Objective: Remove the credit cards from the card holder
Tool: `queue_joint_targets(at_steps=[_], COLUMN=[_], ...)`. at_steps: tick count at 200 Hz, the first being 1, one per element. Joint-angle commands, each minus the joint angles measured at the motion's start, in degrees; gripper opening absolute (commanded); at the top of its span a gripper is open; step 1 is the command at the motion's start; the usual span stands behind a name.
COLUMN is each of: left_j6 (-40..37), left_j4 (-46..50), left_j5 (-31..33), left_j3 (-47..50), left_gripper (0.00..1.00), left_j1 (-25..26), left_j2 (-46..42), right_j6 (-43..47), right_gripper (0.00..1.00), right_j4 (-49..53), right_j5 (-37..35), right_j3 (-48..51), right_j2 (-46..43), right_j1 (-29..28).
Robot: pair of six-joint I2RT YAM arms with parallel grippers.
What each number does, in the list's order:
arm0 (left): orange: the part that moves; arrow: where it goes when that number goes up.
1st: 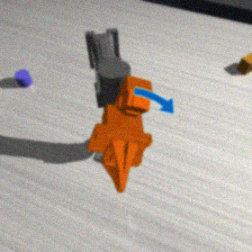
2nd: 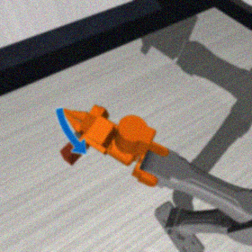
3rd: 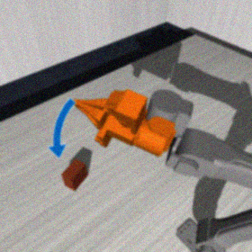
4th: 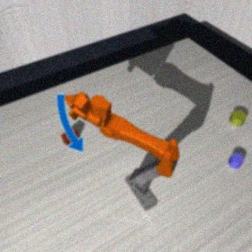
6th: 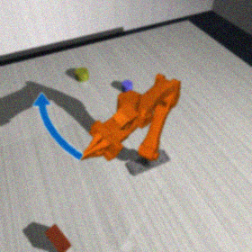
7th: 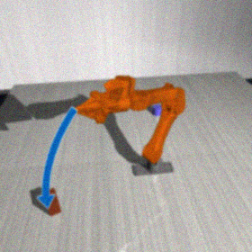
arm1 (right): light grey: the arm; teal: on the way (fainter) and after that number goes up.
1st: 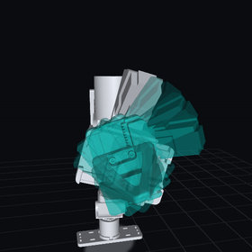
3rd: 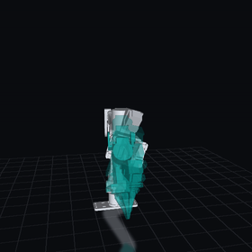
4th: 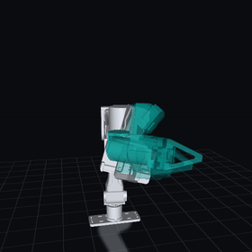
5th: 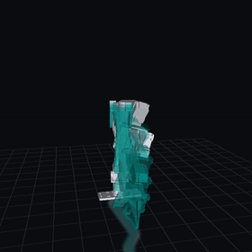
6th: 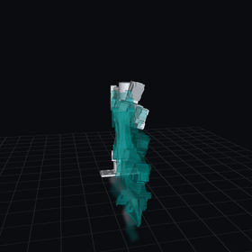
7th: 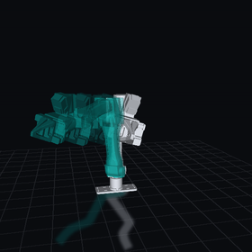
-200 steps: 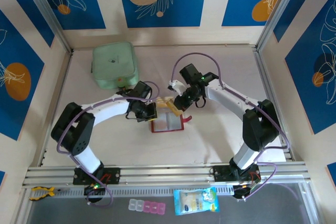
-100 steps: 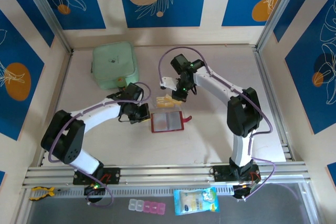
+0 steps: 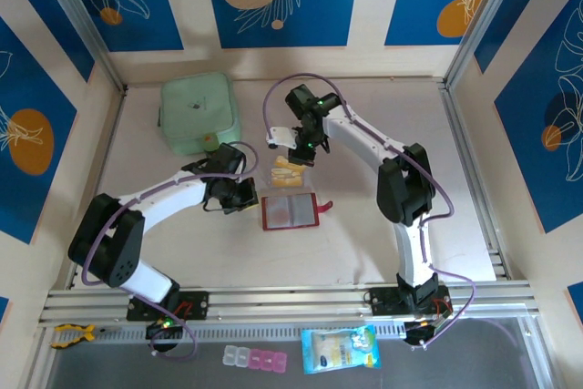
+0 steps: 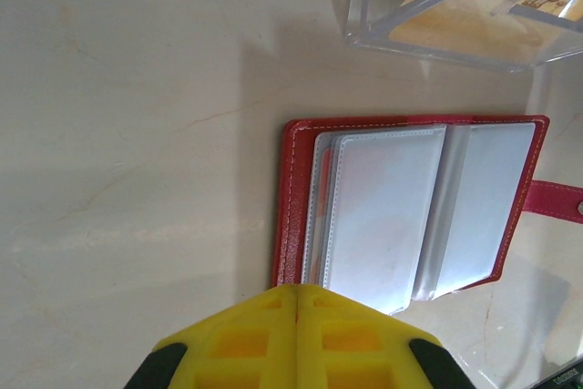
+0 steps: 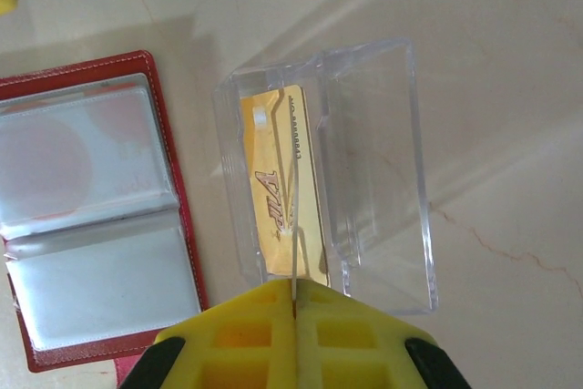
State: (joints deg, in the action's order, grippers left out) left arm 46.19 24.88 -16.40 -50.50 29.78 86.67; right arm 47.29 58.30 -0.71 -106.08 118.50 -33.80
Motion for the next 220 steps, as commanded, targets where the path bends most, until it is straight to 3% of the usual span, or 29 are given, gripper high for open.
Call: queue_joint_targets(at_steps=[1, 86, 132, 163, 220], left_j6=[0.48, 0.99, 1.15, 1.14, 1.87], left_j4=[0.78, -0.52, -1.69, -2.99, -4.76], left_j5=[0.58, -0.47, -1.62, -3.13, -3.48], left_j3=[1.17, 1.38, 2.05, 1.47, 1.07], left_gripper=[0.06, 0.06, 0.05, 0.05, 0.04], left_j1=[-0.77, -0.87, -0.78, -0.10, 1.88], left_j2=[-1.35, -0.21, 0.37, 1.71, 3.58], right_j6=[1.49, 0.49, -3.72, -12.06, -35.38], right_gripper=[0.03, 0.17, 0.17, 0.16, 0.16], right_j4=[1.84, 2.10, -1.99, -7.70, -15.32], right_j5=[2.99, 0.76, 1.47, 1.94, 1.54], right_j3=[-1.58, -1.05, 3.64, 9.38, 17.42], right_j2=[1.43, 1.98, -2.78, -7.02, -12.14], right_j1=[-0.28, 0.22, -0.30, -1.38, -6.23])
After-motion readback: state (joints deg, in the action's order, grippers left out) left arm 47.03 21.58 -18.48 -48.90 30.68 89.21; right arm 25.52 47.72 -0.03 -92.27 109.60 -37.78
